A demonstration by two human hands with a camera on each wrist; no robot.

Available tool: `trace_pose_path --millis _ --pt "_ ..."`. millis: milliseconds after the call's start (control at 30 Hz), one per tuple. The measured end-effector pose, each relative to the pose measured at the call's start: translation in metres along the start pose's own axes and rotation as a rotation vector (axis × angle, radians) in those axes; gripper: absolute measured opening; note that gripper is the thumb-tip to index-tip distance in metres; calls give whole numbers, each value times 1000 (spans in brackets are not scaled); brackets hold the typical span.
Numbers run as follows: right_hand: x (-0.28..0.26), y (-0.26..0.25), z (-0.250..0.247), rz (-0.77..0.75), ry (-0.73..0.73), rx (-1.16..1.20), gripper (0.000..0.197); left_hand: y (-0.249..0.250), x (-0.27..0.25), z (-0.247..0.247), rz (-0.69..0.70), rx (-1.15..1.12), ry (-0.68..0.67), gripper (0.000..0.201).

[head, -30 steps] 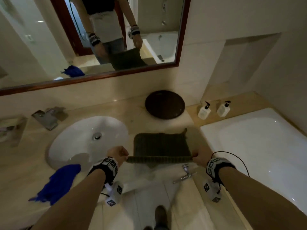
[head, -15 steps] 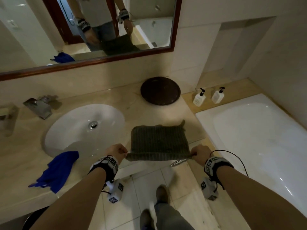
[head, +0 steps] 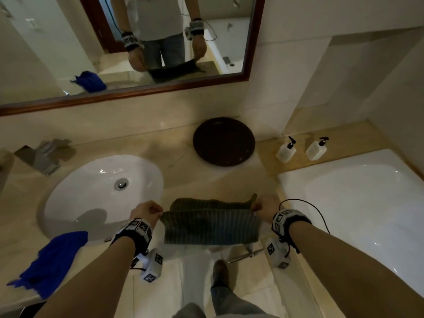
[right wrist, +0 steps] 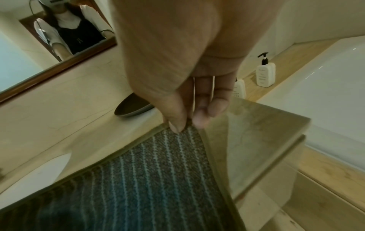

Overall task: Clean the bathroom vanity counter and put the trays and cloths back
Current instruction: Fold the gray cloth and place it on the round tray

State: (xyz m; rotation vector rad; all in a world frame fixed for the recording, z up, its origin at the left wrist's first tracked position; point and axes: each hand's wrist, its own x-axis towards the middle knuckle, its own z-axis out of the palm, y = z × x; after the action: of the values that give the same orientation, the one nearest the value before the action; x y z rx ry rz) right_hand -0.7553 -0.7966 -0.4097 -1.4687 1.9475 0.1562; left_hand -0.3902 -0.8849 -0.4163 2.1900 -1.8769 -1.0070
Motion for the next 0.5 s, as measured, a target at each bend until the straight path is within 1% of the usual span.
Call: trace_pose_path --millis 67,167,300,400,500 --pt "16 3 -6 0 -27 48 15 8 7 1 -6 18 6 6" --pt "36 7 -8 45 -30 109 17 14 15 4 -25 42 26 3" --pt "50 12 -11 53 8 182 16 18 29 7 -58 21 43 5" --pt "57 11 -15 26 -3 156 15 20 37 9 -83 1 73 4" --pt "55 11 -21 36 -23 67 16 18 44 13 -87 -46 104 13"
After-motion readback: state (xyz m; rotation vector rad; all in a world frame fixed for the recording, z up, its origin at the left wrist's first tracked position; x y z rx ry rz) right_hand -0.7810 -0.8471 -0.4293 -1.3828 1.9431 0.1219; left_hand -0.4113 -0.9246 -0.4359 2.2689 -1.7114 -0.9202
